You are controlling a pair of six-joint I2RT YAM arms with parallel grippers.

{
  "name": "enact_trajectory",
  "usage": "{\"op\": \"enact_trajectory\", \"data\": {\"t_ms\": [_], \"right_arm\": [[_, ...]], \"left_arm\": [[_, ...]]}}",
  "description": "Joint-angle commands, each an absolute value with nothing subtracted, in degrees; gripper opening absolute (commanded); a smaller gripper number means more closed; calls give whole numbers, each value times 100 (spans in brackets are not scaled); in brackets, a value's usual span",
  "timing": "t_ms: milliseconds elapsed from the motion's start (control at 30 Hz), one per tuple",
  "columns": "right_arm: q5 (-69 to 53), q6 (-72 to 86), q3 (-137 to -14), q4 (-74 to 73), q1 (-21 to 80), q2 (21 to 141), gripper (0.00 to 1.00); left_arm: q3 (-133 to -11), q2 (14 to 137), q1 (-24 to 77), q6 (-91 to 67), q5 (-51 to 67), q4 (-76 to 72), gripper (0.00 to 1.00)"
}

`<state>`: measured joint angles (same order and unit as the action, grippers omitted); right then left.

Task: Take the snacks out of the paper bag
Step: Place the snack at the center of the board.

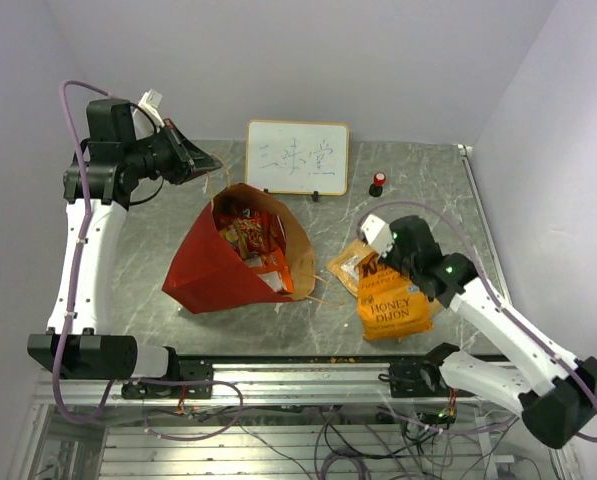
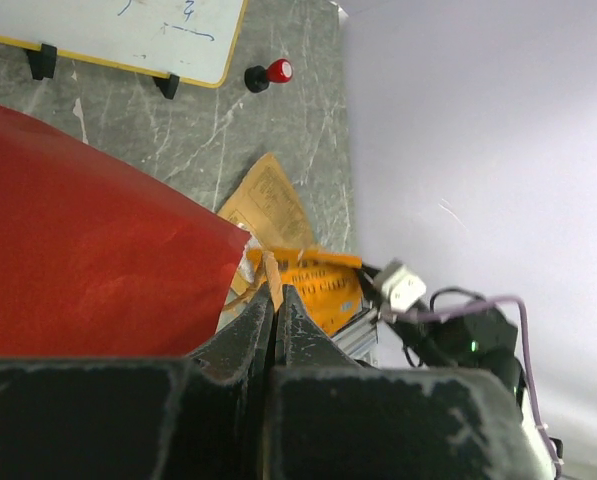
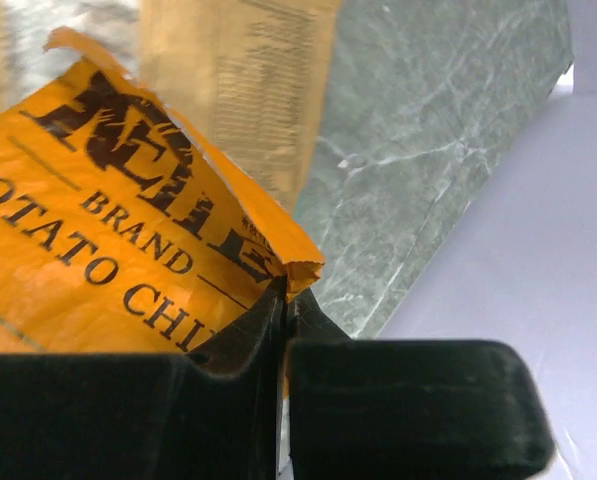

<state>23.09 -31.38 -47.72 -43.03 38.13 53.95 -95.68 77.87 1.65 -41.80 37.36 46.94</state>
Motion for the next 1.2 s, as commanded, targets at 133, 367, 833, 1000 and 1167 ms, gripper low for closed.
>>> {"op": "enact_trajectory", "data": {"t_ms": [133, 367, 833, 1000, 1167], "right_arm": [[392, -3509, -5262, -2371, 2494, 6603, 0], [-1026, -3706, -5492, -1983, 2313, 7709, 0], [1777, 940, -7456, -4402, 2323, 8178, 68], [1092, 3893, -6619, -5220, 2312, 7452, 69], [979, 5492, -6016, -6066, 2318, 6708, 71]], "left_arm": [[-9288, 7574, 101, -4308, 4056, 4289, 7], [-9040, 7602, 96, -4328, 4121, 4179, 7], [-9289, 7801, 87, -4275, 4100, 4286, 7], [-9308, 7739, 88, -4306, 4061, 4246, 7], [-9285, 7645, 88, -4317, 4023, 4263, 7]]}}
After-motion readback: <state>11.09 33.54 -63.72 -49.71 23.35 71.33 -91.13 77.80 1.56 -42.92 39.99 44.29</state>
